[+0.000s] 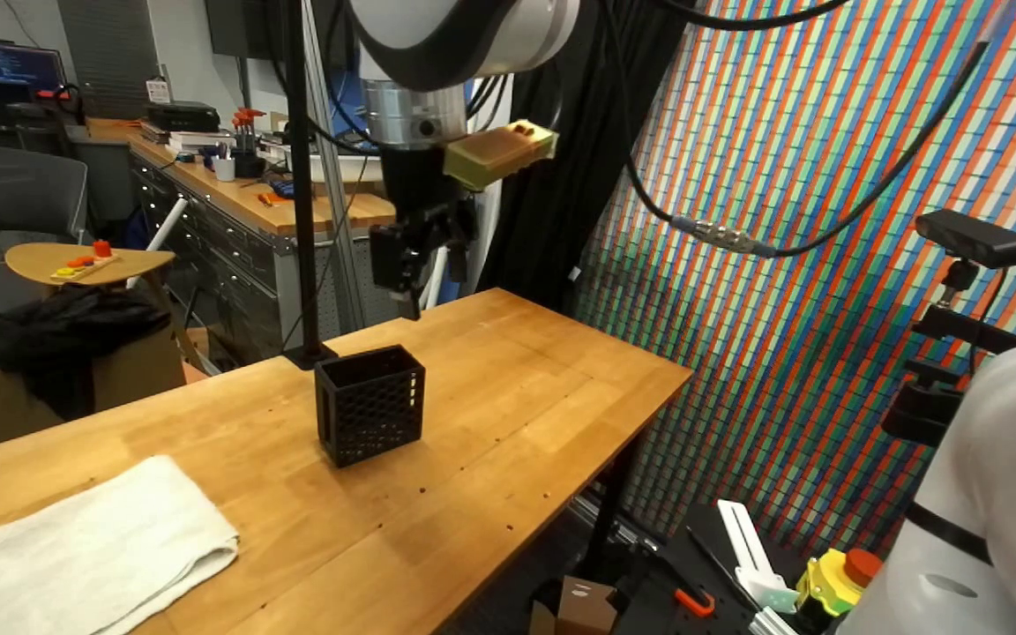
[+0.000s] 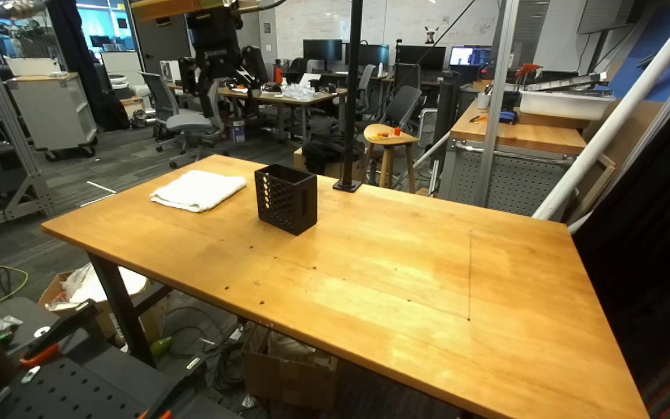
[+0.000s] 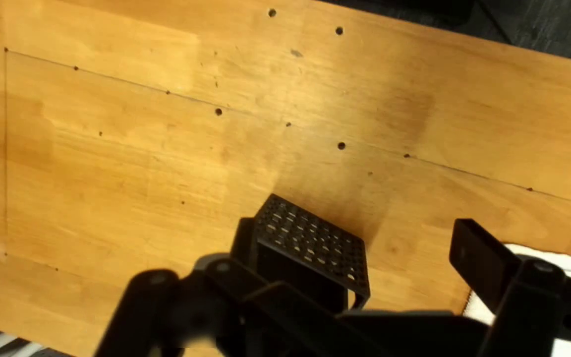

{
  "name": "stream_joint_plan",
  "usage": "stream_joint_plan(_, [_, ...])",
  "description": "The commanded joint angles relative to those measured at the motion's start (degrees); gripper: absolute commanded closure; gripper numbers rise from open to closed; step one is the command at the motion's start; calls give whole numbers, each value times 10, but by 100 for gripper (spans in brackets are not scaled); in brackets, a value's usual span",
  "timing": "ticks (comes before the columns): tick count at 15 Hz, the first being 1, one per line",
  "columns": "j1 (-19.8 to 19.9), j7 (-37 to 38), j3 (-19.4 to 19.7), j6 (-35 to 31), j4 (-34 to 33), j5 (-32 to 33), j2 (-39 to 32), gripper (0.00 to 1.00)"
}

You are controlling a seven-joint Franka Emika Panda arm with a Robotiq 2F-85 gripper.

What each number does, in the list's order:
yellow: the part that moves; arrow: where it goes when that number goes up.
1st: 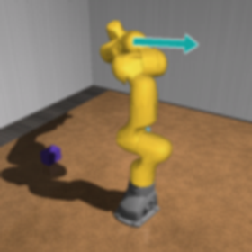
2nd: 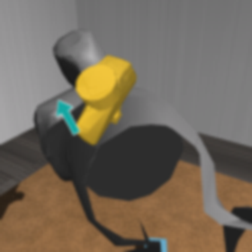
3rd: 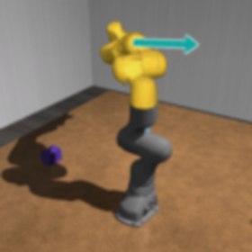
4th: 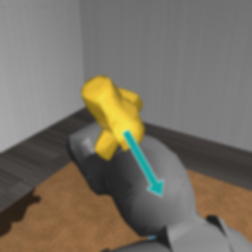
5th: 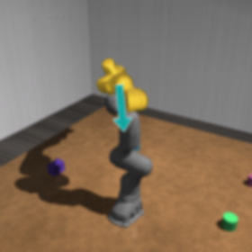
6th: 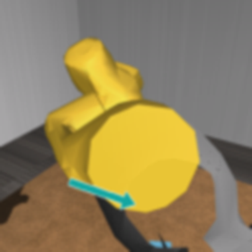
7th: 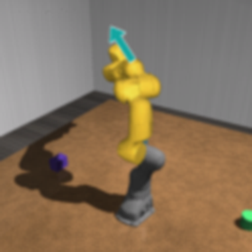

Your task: Pick up the towel, then put it inside the black object

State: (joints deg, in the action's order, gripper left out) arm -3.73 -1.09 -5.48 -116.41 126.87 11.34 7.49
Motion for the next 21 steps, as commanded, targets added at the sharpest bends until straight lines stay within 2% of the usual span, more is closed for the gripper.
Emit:
stream_joint_plan(1, [-19, 57, -24, -12, -79, 24, -74, 0])
stream_joint_plan(5, [-49, 103, -40, -26, -160, 45, -163, 0])
stream_joint_plan(11, [-110, 134, -40, -37, -293, 51, -313, 0])
stream_joint_plan(16, [-153, 126, -29, -35, -412, 43, -432, 0])
stream_joint_plan(21, [-172, 103, -26, -34, -522, 25, -548, 0])
